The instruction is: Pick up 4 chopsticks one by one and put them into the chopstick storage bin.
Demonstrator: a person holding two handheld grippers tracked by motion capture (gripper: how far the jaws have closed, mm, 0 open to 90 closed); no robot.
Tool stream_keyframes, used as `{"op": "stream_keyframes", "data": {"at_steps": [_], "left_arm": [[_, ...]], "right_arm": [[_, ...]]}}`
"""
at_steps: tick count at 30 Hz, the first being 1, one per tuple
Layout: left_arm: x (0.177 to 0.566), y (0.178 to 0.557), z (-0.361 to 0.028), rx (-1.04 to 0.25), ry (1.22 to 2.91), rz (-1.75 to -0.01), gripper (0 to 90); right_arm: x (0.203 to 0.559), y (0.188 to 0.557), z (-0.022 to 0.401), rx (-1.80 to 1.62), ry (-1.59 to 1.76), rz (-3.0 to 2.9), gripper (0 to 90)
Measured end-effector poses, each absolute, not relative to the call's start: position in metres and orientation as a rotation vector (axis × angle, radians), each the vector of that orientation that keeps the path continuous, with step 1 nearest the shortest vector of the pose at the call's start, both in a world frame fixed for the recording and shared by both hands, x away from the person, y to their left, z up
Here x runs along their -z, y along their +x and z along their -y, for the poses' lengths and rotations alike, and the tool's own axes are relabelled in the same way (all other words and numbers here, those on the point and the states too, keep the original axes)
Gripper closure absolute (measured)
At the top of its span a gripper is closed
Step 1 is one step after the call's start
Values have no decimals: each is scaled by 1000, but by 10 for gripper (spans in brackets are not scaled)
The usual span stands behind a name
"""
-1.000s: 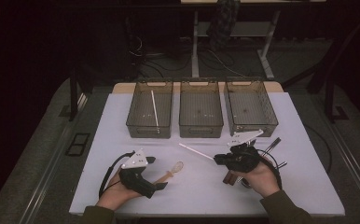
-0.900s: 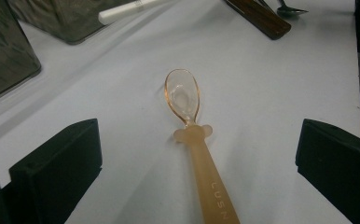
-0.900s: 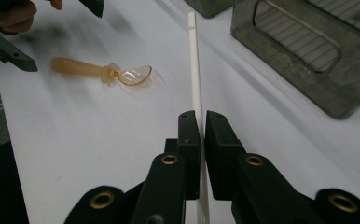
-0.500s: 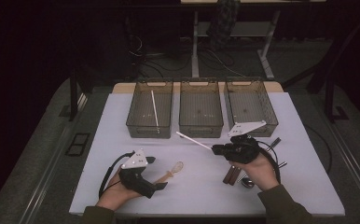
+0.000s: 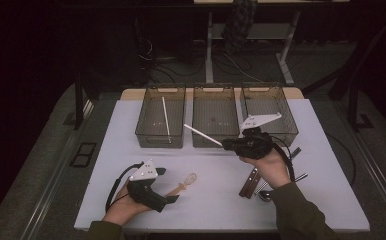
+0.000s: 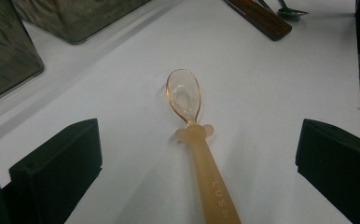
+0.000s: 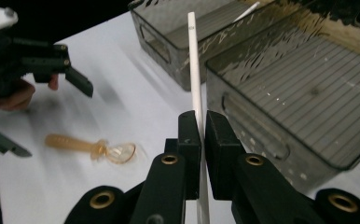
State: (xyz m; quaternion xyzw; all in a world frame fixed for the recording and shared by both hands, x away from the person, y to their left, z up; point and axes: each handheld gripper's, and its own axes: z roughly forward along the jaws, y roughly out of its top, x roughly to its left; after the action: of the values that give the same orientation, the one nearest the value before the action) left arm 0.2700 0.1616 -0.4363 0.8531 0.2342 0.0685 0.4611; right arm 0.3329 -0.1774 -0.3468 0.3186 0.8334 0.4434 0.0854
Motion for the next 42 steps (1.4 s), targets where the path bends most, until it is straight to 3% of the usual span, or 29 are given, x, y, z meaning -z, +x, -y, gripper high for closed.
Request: {"op": "stream_keyframes", "data": {"at_steps": [20,42], "left_arm": [[436,270,-160,-167,2099,-567,0],[437,271,-160,-158,2103,-551,0]], "right_arm": [[323,380,142,-1325,1002,-2432,850],[329,442,59,-1147,1052,-2432,850]]}}
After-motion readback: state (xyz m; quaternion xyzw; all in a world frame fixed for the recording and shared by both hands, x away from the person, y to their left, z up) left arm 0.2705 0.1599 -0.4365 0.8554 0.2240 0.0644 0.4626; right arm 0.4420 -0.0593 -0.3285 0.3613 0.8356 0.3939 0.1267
